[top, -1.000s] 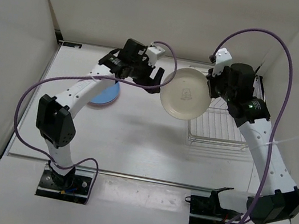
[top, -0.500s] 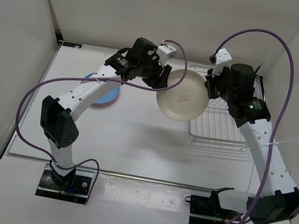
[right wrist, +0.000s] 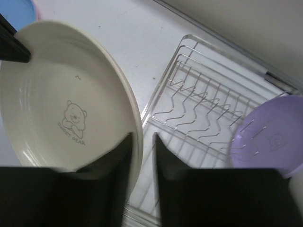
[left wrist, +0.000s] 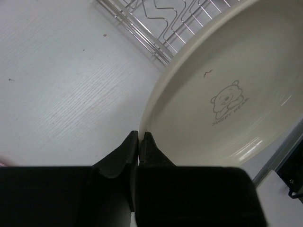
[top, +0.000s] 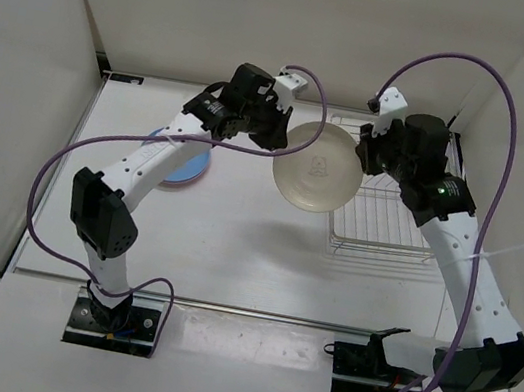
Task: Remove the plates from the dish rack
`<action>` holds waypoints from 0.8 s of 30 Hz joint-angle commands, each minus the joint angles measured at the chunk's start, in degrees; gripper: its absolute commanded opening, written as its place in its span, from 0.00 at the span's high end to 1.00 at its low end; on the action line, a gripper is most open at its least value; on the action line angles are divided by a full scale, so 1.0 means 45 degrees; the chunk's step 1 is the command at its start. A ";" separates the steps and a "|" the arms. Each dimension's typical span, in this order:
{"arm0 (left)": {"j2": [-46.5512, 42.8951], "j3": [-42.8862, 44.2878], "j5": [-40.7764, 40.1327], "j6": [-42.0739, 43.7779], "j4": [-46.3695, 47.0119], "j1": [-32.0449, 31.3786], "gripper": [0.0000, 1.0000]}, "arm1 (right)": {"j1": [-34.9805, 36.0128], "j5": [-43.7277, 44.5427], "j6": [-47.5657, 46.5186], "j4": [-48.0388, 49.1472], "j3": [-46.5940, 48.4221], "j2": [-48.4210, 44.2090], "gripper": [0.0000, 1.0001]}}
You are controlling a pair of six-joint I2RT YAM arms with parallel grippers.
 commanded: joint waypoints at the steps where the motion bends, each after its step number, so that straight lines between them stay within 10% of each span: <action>1: -0.0500 -0.0301 -0.0863 0.0107 0.0046 -0.0052 0.89 | 0.0004 -0.0011 -0.0076 0.0842 -0.0132 -0.0430 0.45; 6: -0.1477 -0.1668 -0.1688 -0.0455 0.0399 0.1252 0.89 | 0.0004 0.0926 -0.0193 0.1271 -0.0601 -0.0430 0.19; 16: -0.2438 -0.4229 0.0829 -0.1573 0.0577 0.9177 0.89 | -0.0114 0.1162 -0.0466 0.1389 -0.0855 -0.0665 0.16; 24: 0.0141 -0.3545 0.2724 -0.1573 -0.1064 1.1254 0.89 | -0.0114 0.1280 -0.0583 0.1389 -0.0737 -0.0665 0.16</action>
